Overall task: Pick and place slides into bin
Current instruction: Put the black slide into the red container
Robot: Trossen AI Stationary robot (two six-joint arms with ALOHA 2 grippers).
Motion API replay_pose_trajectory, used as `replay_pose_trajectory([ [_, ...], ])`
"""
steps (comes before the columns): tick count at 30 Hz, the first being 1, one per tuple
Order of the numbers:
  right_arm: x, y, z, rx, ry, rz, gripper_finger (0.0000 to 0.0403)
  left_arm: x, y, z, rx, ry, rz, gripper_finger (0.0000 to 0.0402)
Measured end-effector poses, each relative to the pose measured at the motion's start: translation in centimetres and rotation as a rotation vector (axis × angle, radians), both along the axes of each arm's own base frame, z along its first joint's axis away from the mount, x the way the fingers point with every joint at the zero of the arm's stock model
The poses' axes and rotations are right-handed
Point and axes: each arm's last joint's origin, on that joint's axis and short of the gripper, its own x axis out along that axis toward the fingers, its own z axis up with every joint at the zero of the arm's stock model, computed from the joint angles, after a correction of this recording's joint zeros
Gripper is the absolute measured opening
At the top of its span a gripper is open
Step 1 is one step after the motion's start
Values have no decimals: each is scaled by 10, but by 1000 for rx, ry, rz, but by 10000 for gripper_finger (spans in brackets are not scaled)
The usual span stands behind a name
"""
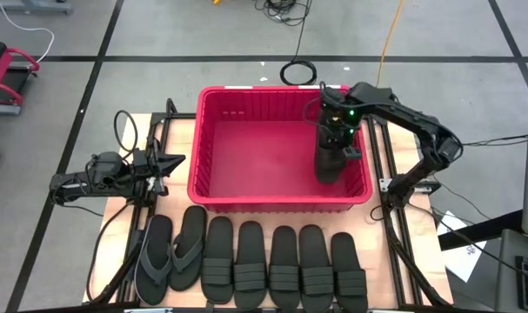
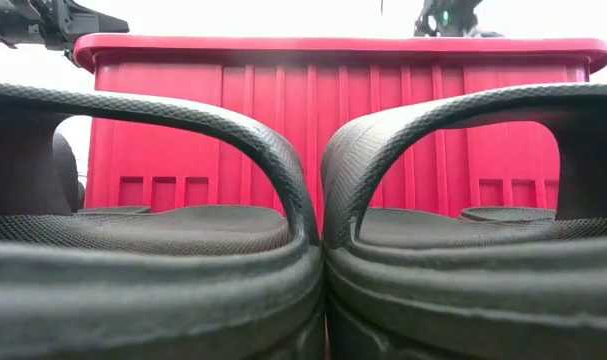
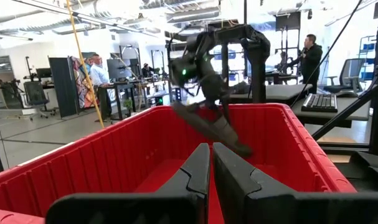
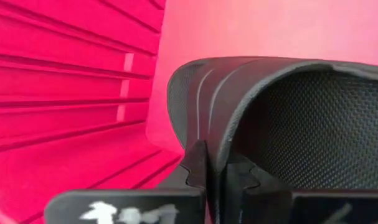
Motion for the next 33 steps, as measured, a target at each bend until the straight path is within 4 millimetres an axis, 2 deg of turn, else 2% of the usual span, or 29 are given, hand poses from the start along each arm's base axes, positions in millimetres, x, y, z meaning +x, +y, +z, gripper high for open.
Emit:
replay_pose_trajectory([
  [4,4,-7,-25,15,10,-15,3,0,0,0,0,0,0,26],
  [11,17,-18,-57,75,72,20,3,0,0,0,0,0,0,26],
  [17,24,-26,-80,121,149,-16,2,0,0,0,0,0,0,26],
  [27,27,-36,-87,41,197,-104,2,0,0,0,0,0,0,26],
  [33,28,-41,-88,-82,221,-124,2,0,0,0,0,0,0,26],
])
